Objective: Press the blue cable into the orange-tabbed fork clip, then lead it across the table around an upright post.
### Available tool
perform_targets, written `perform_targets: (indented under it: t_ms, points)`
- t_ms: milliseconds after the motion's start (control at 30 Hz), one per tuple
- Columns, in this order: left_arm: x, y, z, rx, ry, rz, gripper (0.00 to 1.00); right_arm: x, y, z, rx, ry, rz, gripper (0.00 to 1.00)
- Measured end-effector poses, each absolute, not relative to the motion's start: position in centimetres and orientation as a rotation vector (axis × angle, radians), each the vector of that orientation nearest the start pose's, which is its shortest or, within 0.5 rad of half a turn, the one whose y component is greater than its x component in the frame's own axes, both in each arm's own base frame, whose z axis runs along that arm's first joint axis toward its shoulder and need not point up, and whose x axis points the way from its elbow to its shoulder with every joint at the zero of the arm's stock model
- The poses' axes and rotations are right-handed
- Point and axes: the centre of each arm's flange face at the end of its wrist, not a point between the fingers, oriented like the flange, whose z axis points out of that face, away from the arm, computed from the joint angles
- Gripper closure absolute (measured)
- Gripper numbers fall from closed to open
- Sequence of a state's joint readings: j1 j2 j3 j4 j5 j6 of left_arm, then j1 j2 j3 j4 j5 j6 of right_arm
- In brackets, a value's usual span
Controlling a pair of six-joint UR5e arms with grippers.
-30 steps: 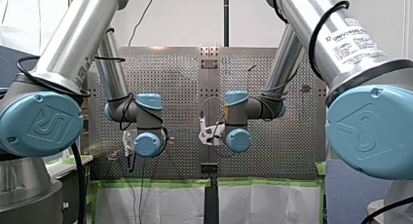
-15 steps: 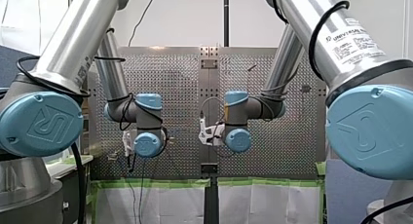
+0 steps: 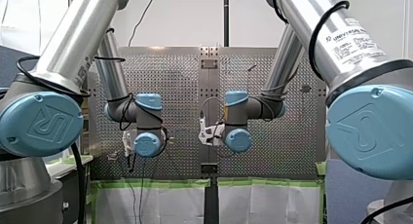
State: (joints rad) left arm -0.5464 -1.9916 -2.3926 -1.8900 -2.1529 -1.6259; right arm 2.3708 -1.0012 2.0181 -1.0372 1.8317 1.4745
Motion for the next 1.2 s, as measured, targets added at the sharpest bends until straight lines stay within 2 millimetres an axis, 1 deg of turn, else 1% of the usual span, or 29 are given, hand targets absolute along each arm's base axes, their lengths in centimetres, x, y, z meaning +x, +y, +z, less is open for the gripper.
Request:
perform_targets:
  t_ms: [67, 167, 300, 400, 700, 833, 1000, 1067, 1200]
  points:
    - [28.7, -26.7, 8.0, -0.074, 1.562, -0.019, 1.0, 45.8, -29.5, 8.9, 1.594, -0.81, 1.543, 1.0]
    - [28.6, -26.8, 8.3, -0.063, 1.563, -0.023, 1.0, 45.3, -29.3, 8.1, 1.611, -0.828, 1.518, 1.0]
    - [28.5, -26.9, 9.1, -0.055, 1.564, -0.027, 1.0, 44.6, -28.9, 7.1, 1.649, -0.851, 1.473, 1.0]
    - [28.4, -26.8, 9.6, -0.05, 1.57, -0.025, 1.0, 44.4, -28.7, 6.7, 1.673, -0.858, 1.45, 1.0]
    - [27.9, -26.5, 9.4, -0.027, 1.618, 0.0, 1.0, 43.6, -28.0, 6.0, 1.754, -0.877, 1.376, 1.0]
    - [27.8, -26.5, 9.4, -0.025, 1.622, 0.001, 1.0, 43.5, -27.9, 5.9, 1.765, -0.879, 1.366, 1.0]
    - [27.8, -26.5, 9.3, -0.023, 1.626, -0.002, 1.0, 43.5, -28.2, 6.1, 1.758, -0.887, 1.364, 1.0]
    - [27.7, -26.5, 9.5, -0.024, 1.628, -0.011, 1.0, 43.6, -28.6, 6.7, 1.74, -0.902, 1.368, 1.0]
    - [27.5, -26.6, 10.3, -0.047, 1.625, -0.035, 1.0, 43.7, -29.3, 8.7, 1.695, -0.95, 1.382, 1.0]
